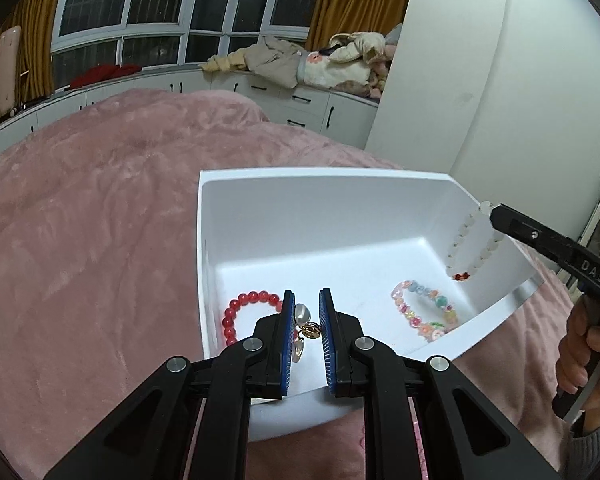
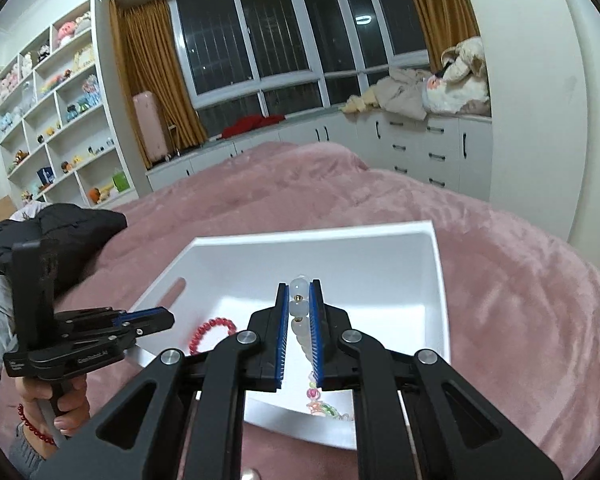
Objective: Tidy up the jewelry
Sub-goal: 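Lift the gold earring and white bracelet and carry both over the box, then open both tools to release the earring and bracelet into the box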
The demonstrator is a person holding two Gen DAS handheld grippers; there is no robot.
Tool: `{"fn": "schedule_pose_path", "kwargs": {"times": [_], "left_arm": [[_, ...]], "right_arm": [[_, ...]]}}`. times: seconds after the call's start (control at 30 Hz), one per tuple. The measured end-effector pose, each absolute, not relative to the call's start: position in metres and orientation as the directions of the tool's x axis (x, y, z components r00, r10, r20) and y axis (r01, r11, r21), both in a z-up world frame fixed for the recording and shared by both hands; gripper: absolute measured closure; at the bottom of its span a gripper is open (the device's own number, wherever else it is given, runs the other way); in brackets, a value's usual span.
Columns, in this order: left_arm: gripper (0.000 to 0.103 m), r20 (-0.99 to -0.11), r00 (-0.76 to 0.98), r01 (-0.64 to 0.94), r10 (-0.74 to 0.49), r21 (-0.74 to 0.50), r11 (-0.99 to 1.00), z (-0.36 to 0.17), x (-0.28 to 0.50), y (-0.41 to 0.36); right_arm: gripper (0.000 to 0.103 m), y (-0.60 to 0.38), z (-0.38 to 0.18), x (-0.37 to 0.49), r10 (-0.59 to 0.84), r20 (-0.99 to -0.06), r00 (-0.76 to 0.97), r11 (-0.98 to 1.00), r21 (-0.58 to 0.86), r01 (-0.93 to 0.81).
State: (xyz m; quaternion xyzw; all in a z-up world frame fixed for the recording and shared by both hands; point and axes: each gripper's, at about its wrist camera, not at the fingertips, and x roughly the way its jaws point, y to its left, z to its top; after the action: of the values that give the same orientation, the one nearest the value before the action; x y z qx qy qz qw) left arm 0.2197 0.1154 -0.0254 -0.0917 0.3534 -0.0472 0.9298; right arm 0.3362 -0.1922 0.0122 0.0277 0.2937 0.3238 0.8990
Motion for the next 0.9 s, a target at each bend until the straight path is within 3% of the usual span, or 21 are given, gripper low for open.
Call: {"fn": "schedule_pose_path", "kwargs": {"times": [0.4, 0.5, 0.6, 0.7, 0.83, 0.9], "left_arm": [[0.085, -0.638, 0.75, 0.038, -0.174, -0.22, 0.975, -0.028, 0.221, 0.119], [0.078, -0.633, 0.753, 0.04, -0.18, -0.229, 0.973, -0.026, 0.219, 0.121], [0.078, -0.63, 0.753, 0.046, -0.192, -0.24, 0.97, -0.026, 0.219, 0.121], [0.074, -0.628, 0.754, 0.049, -0.196, -0.243, 0.969, -0.024, 0.218, 0.12], [0.057, -0.61, 0.77, 0.056, -0.19, -0.232, 0.971, -0.019, 0.212, 0.115], [0.054, -0.599, 0.776, 0.068, -0.2, -0.235, 0.97, -0.017, 0.21, 0.111]], "right_arm": [[0.091, -0.189, 0.0, 0.338, 0.598, -0.518, 0.612, 0.787, 0.236, -0.569], [0.091, -0.192, 0.002, 0.335, 0.605, -0.507, 0.614, 0.784, 0.246, -0.569], [0.09, -0.195, 0.004, 0.331, 0.604, -0.506, 0.616, 0.785, 0.244, -0.569], [0.073, -0.199, 0.007, 0.324, 0.61, -0.493, 0.621, 0.782, 0.247, -0.572], [0.025, -0.204, 0.012, 0.306, 0.619, -0.467, 0.632, 0.776, 0.237, -0.585], [0.022, -0.206, 0.013, 0.294, 0.631, -0.455, 0.629, 0.765, 0.228, -0.602]]}}
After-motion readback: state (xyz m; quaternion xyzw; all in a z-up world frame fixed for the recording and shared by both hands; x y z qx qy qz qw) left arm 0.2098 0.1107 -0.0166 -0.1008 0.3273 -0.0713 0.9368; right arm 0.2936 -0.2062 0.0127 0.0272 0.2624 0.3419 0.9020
